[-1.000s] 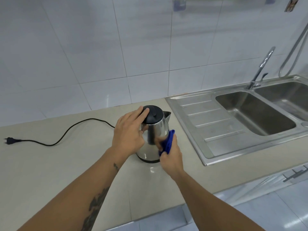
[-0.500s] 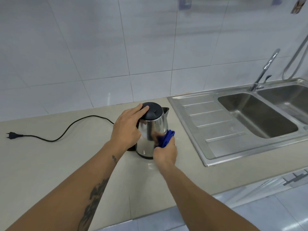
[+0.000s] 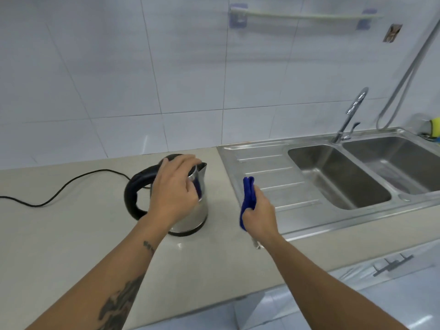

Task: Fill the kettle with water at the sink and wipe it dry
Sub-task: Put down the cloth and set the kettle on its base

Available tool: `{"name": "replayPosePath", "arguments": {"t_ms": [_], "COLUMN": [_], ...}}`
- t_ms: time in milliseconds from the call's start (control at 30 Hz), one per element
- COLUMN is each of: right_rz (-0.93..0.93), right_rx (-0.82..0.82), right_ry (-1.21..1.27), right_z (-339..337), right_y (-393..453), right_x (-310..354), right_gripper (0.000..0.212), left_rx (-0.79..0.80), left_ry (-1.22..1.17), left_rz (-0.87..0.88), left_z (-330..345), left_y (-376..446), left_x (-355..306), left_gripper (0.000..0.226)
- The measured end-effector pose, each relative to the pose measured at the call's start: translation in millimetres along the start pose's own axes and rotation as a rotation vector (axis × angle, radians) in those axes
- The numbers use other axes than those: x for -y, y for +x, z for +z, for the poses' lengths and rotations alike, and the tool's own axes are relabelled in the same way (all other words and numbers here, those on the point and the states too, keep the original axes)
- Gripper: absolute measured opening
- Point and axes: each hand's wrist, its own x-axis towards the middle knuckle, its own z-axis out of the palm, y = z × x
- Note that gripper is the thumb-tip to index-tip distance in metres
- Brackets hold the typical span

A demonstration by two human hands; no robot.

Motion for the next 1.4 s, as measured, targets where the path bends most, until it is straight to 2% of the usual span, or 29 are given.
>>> {"name": "replayPosePath", "arguments": {"t_ms": [67,100,233,300,400,467,533,567,700,800,867,933,1000,1167,1300,1400], "right_rz": [-0.1,-0.115,0.001,-0.001,-0.045,-0.129,-0.202,-0.223,-0.124,-0.094,-0.064,-0.03,-0.003,0.072,0.131,0.166], "right_rx": [0.012,0.07,0.52,0.578,0.553,0.541,0.573,0.624,0.74,0.791,0.807,0.803,0.796,0.743,0.77,0.732], "right_ry": [-0.25,-0.387,-0.855,-0.909,-0.896,-0.839,-0.676,-0.562,-0.207,-0.153,-0.116,-0.028,0.027,0.071,0.142,0.191], "right_z": [-20,-26,-35,-35,-36,-35,-36,-32,-20,-4,7,17,28,46,52,58], "right_y": [19,28,42,41,43,45,48,48,49,46,47,50,53,58,62,58], "right_x": [-9,-18,-61,-74,-69,-55,-41,-30,0,21,37,48,57,63,62,58], "right_gripper": [0.063,0.067,0.076,0.082,0.075,0.064,0.055,0.057,0.07,0.074,0.071,0.058,0.054,0.069,0.071,0.072], "left_rx": [-0.015,-0.016,0.02,0.039,0.027,0.009,-0.014,-0.058,-0.258,-0.492,-0.609,-0.68,-0.652,-0.432,-0.309,-0.293], "left_ry": [-0.063,-0.097,-0.124,-0.11,-0.102,-0.126,-0.19,-0.231,-0.417,-0.542,-0.65,-0.742,-0.807,-0.891,-0.959,-0.982], "left_rz": [0.009,0.003,-0.07,-0.115,-0.181,-0.251,-0.361,-0.444,-0.746,-0.917,-1.025,-1.122,-1.189,-1.207,-1.141,-1.086], "left_z": [19,27,51,58,61,57,52,44,25,4,-7,-13,-14,-9,-7,-5], "left_y": [1,2,-1,-5,-12,-19,-25,-31,-48,-59,-67,-72,-74,-75,-66,-66], "left_x": [-20,-28,-50,-54,-53,-51,-53,-51,-38,-16,2,17,32,66,88,101], "left_gripper": [0.048,0.047,0.046,0.044,0.042,0.04,0.04,0.042,0.041,0.035,0.035,0.031,0.029,0.046,0.032,0.028]}}
